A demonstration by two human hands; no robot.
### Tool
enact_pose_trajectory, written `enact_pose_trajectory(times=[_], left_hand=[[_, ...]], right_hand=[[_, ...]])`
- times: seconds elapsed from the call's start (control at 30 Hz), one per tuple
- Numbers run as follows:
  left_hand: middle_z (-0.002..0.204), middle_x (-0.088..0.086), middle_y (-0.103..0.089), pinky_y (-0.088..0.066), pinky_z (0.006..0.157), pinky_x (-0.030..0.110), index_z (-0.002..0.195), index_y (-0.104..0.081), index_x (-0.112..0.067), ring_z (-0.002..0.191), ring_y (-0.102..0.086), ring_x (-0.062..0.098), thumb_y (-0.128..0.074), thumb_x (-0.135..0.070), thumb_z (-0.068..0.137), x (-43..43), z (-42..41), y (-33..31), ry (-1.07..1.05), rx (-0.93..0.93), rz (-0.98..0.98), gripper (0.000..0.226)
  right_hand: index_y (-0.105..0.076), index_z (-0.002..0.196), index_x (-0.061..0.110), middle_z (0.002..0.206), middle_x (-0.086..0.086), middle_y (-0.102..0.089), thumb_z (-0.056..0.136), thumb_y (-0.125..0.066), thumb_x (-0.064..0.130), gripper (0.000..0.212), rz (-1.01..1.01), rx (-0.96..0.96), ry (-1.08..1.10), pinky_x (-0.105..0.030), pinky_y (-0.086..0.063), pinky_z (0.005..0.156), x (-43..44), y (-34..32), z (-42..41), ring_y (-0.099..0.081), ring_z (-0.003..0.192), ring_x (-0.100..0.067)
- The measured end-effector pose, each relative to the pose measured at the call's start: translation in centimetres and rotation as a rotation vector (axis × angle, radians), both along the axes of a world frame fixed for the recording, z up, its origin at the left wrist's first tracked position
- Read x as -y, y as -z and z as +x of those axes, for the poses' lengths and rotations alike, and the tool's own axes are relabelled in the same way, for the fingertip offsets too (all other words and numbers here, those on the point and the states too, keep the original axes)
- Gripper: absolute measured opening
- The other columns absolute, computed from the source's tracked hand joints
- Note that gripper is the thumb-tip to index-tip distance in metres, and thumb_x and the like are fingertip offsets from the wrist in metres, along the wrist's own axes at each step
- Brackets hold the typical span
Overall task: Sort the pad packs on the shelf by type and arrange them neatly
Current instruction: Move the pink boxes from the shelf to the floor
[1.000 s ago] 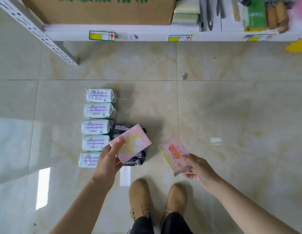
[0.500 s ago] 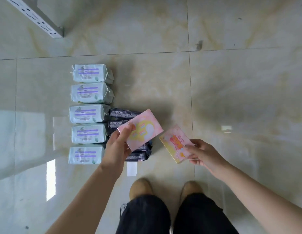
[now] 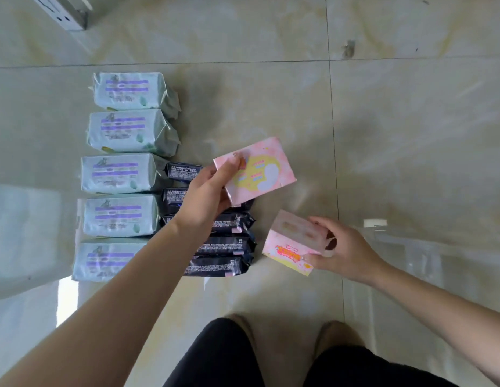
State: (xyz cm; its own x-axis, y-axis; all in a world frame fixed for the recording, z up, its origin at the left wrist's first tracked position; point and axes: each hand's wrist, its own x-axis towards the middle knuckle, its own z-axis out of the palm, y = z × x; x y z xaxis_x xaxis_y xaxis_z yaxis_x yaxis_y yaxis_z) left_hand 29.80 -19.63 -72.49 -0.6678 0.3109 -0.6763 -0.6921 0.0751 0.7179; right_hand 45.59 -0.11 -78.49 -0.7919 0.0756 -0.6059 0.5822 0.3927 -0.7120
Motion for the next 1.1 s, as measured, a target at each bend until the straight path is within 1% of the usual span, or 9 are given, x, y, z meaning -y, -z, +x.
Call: enact_pose_trajectory(times=[0.2,0.27,0.37,0.47,0.57,0.73,0.9,1.03,1.1], left_hand=[[0.095,-0.005,-0.073,-0.052,0.087,0.034,0.092,-0.069,-0.024,0.089,-0.069,0.011,-0.058,-0.043,0.078,-0.6,-1.0,1.2,0.165,-0.080,0.023,0.026],[0.100,-0.005,-0.072,-0.047,0.095,0.038,0.091,-0.071,-0.028,0.096,-0.067,0.013,-0.059,-0.047,0.073,-0.7,-1.2,1.1,0.204,-0.112,0.031,0.029],[0.112,-0.001,-0.070,-0.043,0.096,0.039,0.094,-0.072,-0.033,0.107,-0.063,0.019,-0.063,-0.056,0.065,-1.1,-1.1,0.7,0.282,-0.152,0.049,0.038],[0.105,-0.002,-0.072,-0.046,0.094,0.036,0.092,-0.071,-0.026,0.100,-0.066,0.015,-0.066,-0.048,0.074,-1.4,-1.2,0.3,0.340,-0.152,0.056,0.029],[0.103,-0.001,-0.072,-0.054,0.085,0.029,0.108,-0.064,-0.017,0.093,-0.068,0.011,-0.069,-0.039,0.075,-1.3,-1.0,0.0,0.393,-0.170,0.087,0.040],[0.103,-0.005,-0.063,-0.055,0.076,0.021,0.107,-0.046,-0.016,0.093,-0.064,0.006,-0.078,-0.019,0.055,-1.0,-0.1,-0.6,0.434,-0.336,0.164,0.061],[0.118,-0.018,-0.057,-0.052,0.083,0.020,0.127,-0.028,-0.042,0.107,-0.058,0.001,-0.079,-0.001,0.067,-1.3,1.9,-1.8,0.621,-0.546,0.097,0.089],[0.131,-0.018,-0.053,-0.051,0.093,0.034,0.133,-0.021,-0.051,0.113,-0.059,0.006,-0.072,-0.044,0.066,-1.5,2.7,-2.6,0.473,-0.388,0.180,0.085],[0.121,-0.011,-0.064,-0.051,0.090,0.033,0.136,-0.029,-0.040,0.110,-0.062,0.011,-0.075,-0.052,0.056,-1.4,2.3,-2.6,0.403,-0.266,0.220,0.093]], right_hand=[[-0.040,0.128,0.023,0.116,-0.004,-0.058,0.062,-0.065,0.058,0.080,0.420,-0.432,-0.407,-0.021,-0.044,0.083,0.1,4.2,2.1,-0.045,0.104,-0.010],[-0.032,0.128,0.027,0.116,-0.006,-0.055,0.057,-0.067,0.059,0.085,0.432,-0.398,-0.492,-0.027,-0.049,0.081,0.1,5.0,2.4,-0.046,0.105,-0.015],[-0.021,0.136,0.033,0.129,-0.006,-0.042,0.053,-0.060,0.073,0.100,0.453,-0.318,-0.602,-0.031,-0.034,0.098,-0.3,4.7,2.2,-0.037,0.119,-0.021],[-0.026,0.133,0.040,0.135,0.001,-0.035,0.059,-0.051,0.070,0.084,0.215,-0.285,-0.220,-0.023,-0.025,0.107,-1.3,1.5,0.4,-0.030,0.130,-0.011],[-0.049,0.115,0.040,0.118,0.001,-0.054,0.045,-0.067,0.074,0.080,-0.389,-0.232,0.349,-0.020,-0.044,0.088,-2.0,-2.5,-2.5,-0.056,0.106,-0.005],[-0.055,0.121,0.031,0.114,-0.017,-0.065,0.039,-0.078,0.067,0.092,-0.996,0.038,0.341,-0.039,-0.057,0.067,-1.5,-6.8,-5.1,-0.065,0.097,-0.039],[-0.051,0.120,0.025,0.126,-0.022,-0.057,0.050,-0.084,0.043,0.080,-0.951,-0.044,0.440,-0.036,-0.057,0.066,-1.7,-7.4,-5.7,-0.064,0.094,-0.037],[-0.053,0.110,0.037,0.098,-0.009,-0.064,0.029,-0.089,0.034,0.089,-0.840,-0.225,0.419,-0.030,-0.057,0.067,-2.2,-7.6,-5.1,-0.065,0.085,-0.023],[-0.052,0.119,0.036,0.108,-0.018,-0.059,0.030,-0.088,0.026,0.097,-0.839,-0.268,0.342,-0.031,-0.057,0.074,-2.5,-7.6,-4.8,-0.064,0.097,-0.026]])
